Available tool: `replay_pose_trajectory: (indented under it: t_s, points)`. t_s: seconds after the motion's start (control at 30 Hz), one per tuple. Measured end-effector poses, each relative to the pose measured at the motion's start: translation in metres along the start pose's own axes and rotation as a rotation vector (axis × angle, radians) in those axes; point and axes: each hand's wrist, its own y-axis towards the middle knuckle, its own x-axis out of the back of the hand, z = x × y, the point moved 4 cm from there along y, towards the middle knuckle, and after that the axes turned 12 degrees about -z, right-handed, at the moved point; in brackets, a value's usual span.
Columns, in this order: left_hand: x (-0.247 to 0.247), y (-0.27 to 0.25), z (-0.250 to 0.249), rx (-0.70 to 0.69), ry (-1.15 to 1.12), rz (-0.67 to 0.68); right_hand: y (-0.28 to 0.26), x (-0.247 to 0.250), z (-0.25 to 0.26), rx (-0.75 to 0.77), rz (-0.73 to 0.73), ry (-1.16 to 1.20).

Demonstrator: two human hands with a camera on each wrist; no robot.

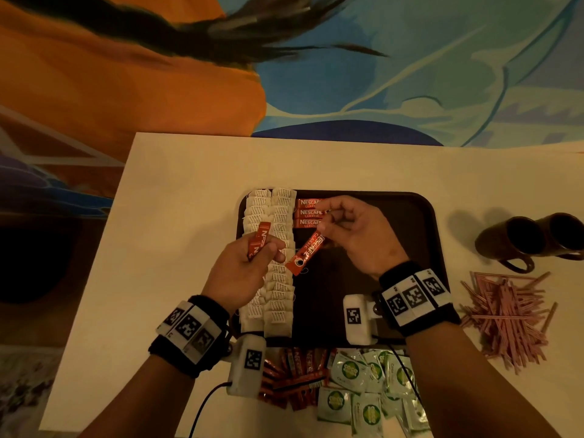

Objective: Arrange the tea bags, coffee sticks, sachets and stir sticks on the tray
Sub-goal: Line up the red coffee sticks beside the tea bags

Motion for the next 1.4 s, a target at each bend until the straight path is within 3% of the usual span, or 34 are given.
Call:
replay_pose_trajectory:
  t_s: [0.1,0.23,0.47,0.67,0.9,1.03,1.23,1.4]
  points:
    - [-0.001,0.002,-0.009,-0.025,-0.005,-0.006,-0.003,-0.005,0.004,-0.015,0.043,-0.01]
    - [-0.011,-0.002,-0.018,-0.069,-0.006,0.102,-0.01,-0.02,-0.001,-0.08,0.156,0.013]
    - [-0.012,-0.003,-0.013,-0.079,0.09,0.229,-0.013,-0.023,-0.012,-0.083,0.175,0.005]
    - [-0.008,0.005,-0.01,-0.025,0.038,0.034,-0.021,-0.024,-0.022,-0.108,0.192,-0.053]
    - [-0.001,0.011,-0.004,-0.025,0.152,-0.097,-0.017,0.009,-0.033,-0.16,0.01,-0.082]
    - [-0.004,0.01,-0.001,-0.006,0.166,-0.087,-0.009,0.026,-0.043,-0.198,-0.124,-0.096]
    - [-0.013,0.005,-0.007,0.029,0.056,-0.057,-0.014,0.01,-0.051,-0.3,0.049,-0.048]
    - [-0.011,0.004,-0.011,0.034,-0.004,-0.023,-0.015,0.01,-0.048,-0.309,0.023,0.13]
